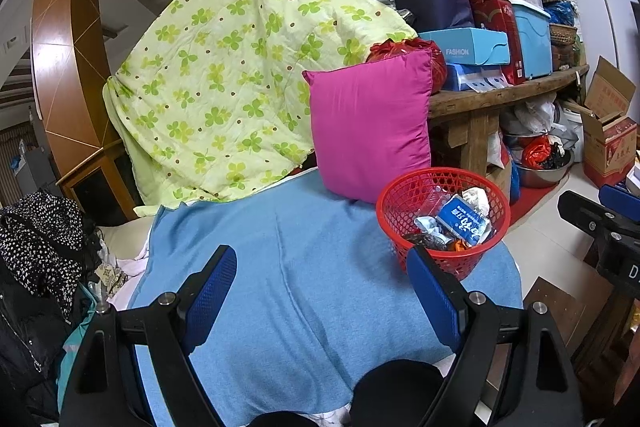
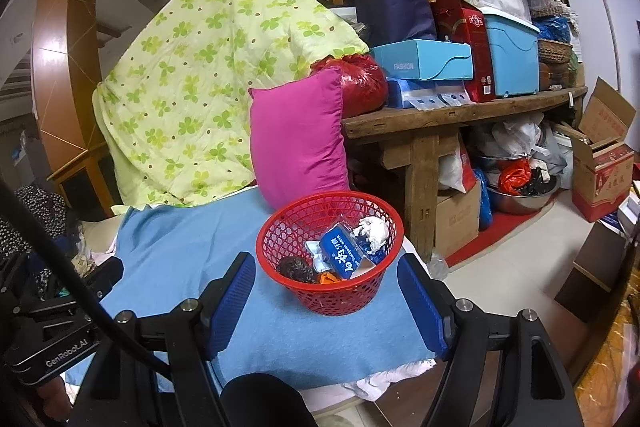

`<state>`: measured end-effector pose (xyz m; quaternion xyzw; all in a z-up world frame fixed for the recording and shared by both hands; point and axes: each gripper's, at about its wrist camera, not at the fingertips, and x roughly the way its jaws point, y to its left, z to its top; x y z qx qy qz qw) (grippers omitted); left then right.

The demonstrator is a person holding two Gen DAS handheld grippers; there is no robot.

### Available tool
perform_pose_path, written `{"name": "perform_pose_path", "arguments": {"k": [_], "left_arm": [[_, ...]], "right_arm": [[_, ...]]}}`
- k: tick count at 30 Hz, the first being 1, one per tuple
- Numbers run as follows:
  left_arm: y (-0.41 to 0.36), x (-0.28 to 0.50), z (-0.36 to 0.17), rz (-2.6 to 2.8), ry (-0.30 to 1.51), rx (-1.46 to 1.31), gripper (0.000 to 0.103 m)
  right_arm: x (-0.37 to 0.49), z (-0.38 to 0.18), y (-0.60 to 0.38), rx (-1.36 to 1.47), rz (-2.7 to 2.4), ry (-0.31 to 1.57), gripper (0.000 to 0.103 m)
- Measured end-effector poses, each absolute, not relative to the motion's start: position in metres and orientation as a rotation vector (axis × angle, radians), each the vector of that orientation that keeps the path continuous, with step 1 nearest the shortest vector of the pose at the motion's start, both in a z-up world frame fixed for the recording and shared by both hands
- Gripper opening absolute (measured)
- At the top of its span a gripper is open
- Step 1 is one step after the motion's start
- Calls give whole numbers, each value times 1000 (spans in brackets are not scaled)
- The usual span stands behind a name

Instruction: Collect trash

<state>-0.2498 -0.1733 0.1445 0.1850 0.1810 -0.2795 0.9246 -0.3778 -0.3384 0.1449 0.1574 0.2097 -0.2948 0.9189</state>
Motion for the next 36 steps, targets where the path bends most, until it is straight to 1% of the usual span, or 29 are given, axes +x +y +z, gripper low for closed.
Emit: {"name": "perform_pose_path", "arguments": {"k": [36], "left_arm": [[-171,-250,133,-581,386,396,87]], "right_arm": [[-376,137,-339,321,-609,449,77]]}}
